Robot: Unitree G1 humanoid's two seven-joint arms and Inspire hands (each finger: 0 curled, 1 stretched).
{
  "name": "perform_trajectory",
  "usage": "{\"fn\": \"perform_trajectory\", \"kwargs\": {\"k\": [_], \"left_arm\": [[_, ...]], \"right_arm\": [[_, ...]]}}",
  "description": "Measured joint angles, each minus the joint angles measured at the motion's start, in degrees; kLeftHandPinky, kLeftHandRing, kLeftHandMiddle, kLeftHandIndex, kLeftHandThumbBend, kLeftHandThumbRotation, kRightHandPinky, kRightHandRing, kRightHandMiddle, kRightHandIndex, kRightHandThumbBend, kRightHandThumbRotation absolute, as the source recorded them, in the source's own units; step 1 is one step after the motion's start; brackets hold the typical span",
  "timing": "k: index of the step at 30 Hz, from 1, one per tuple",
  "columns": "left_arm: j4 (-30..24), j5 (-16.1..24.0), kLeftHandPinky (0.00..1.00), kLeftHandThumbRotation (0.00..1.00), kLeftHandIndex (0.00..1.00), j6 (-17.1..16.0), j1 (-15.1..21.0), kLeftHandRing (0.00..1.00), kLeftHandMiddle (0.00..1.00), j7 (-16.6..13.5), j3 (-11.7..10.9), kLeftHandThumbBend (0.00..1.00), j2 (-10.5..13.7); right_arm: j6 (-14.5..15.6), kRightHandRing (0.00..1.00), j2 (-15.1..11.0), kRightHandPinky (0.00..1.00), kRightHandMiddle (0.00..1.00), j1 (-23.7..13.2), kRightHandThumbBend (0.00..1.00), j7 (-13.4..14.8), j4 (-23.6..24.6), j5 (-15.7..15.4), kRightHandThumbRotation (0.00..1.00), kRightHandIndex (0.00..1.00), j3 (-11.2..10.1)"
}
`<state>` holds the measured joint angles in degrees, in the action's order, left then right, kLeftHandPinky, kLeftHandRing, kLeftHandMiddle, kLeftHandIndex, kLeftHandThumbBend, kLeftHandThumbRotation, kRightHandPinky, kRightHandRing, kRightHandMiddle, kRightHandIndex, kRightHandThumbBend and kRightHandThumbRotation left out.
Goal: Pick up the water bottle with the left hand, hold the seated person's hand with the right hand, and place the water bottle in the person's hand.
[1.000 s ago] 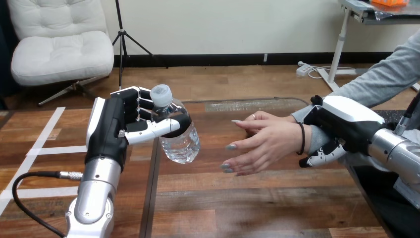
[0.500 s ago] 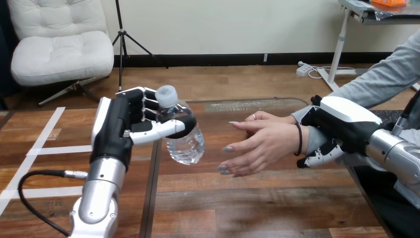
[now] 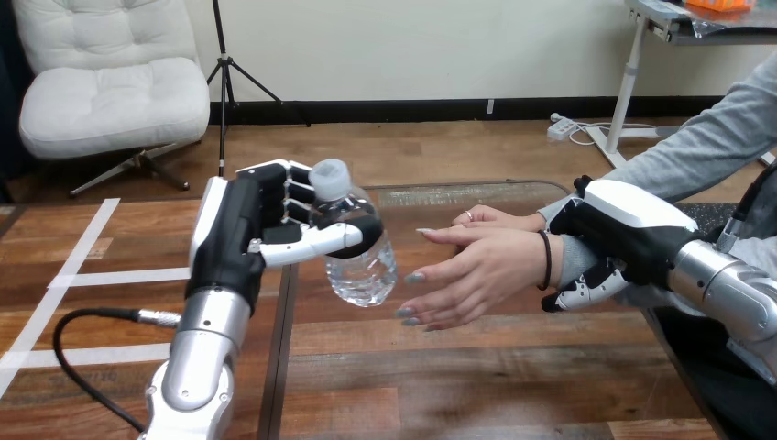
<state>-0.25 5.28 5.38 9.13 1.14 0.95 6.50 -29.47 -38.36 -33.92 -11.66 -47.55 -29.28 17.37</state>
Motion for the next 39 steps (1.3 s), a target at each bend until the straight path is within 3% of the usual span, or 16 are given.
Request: {"fn": "perform_trajectory", "kwargs": {"k": [39], "left_arm": [[0.8,-0.1,0.32,0.0,0.4,0.0,0.6,0.38,0.41,2.0,2.6,0.84,-2.2]], "right_arm": [[-0.8,0.2,2.9,0.16,0.25,-1.1,0.62,0.7,-1.2,-1.2,0.0,0.27,0.5]]}}
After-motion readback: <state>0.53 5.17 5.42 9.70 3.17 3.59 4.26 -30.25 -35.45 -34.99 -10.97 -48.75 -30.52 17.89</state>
